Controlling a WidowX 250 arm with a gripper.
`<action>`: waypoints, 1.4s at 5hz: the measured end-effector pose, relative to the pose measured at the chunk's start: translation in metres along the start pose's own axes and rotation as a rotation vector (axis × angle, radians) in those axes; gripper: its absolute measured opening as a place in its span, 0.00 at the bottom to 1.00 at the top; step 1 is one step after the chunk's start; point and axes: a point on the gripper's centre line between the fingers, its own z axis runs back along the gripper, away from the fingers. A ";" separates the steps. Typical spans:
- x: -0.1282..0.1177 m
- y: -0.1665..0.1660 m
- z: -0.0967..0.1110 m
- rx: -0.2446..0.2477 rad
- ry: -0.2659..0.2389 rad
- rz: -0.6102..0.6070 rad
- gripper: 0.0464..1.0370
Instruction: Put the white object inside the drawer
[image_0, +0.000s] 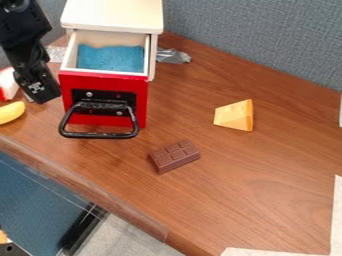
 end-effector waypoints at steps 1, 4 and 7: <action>-0.002 -0.001 -0.004 -0.018 0.006 0.016 0.96; -0.027 0.085 -0.039 0.057 0.108 0.368 0.96; -0.063 0.119 -0.070 0.135 0.236 0.556 0.96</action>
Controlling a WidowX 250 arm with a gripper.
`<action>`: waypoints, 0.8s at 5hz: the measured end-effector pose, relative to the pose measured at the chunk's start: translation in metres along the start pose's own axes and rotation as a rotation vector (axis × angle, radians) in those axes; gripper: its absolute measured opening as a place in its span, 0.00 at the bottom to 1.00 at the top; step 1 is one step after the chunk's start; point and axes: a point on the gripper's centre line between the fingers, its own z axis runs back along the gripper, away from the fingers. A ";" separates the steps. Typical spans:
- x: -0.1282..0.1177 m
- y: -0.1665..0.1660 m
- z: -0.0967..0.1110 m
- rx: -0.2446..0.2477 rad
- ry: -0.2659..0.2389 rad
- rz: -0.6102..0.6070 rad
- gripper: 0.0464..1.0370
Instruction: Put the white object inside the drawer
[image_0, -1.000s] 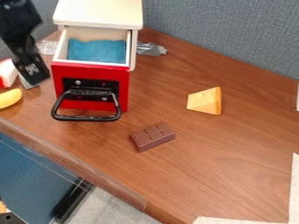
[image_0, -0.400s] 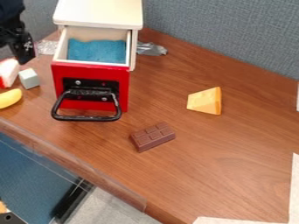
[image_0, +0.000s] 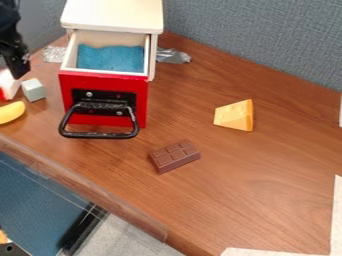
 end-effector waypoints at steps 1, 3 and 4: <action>-0.006 0.014 -0.012 0.004 0.017 0.034 0.96; -0.008 0.023 -0.024 0.014 0.033 0.057 0.96; -0.007 0.024 -0.026 0.014 0.032 0.077 0.96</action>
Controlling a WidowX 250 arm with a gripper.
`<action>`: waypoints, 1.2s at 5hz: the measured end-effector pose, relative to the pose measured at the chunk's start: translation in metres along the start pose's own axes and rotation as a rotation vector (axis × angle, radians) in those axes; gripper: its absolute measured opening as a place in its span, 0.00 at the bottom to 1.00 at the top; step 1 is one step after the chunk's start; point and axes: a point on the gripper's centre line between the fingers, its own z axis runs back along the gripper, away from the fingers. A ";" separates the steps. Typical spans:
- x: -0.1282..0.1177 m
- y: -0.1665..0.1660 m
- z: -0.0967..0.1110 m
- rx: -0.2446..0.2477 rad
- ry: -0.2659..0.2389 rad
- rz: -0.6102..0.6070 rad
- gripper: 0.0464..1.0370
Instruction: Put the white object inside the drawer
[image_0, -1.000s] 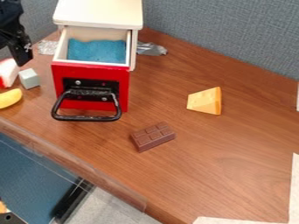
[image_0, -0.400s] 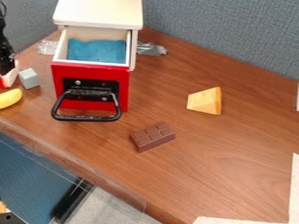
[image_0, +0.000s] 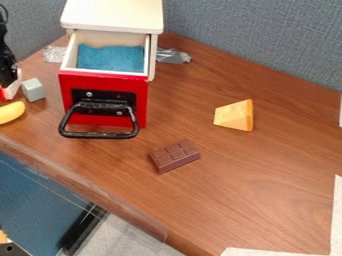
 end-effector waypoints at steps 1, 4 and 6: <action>0.001 0.001 0.001 0.000 0.000 0.023 0.96; 0.001 0.003 -0.008 0.015 0.005 0.069 0.96; 0.004 0.002 -0.023 0.036 0.005 0.060 0.96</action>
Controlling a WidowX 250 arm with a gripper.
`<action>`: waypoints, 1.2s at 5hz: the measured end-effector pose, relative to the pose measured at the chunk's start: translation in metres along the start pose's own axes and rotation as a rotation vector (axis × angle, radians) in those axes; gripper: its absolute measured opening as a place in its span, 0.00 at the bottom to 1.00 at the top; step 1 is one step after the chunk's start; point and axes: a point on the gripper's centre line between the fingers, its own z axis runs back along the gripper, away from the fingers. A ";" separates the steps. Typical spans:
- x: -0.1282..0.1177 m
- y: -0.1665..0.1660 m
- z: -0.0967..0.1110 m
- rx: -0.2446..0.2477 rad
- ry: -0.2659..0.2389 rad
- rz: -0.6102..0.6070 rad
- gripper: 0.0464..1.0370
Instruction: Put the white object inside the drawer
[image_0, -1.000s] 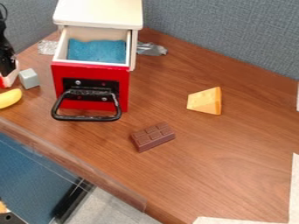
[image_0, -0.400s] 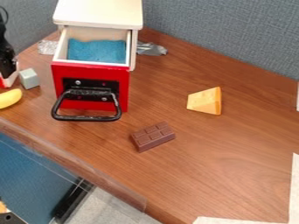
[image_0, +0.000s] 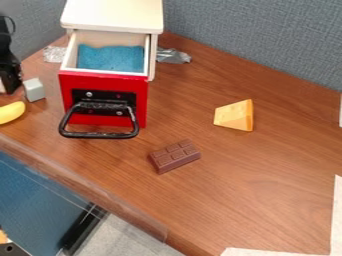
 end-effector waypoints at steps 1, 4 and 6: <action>-0.004 0.000 -0.011 0.007 0.024 0.003 0.91; -0.003 -0.002 -0.008 -0.026 0.027 0.006 0.55; 0.009 0.018 0.065 -0.005 -0.063 0.037 0.55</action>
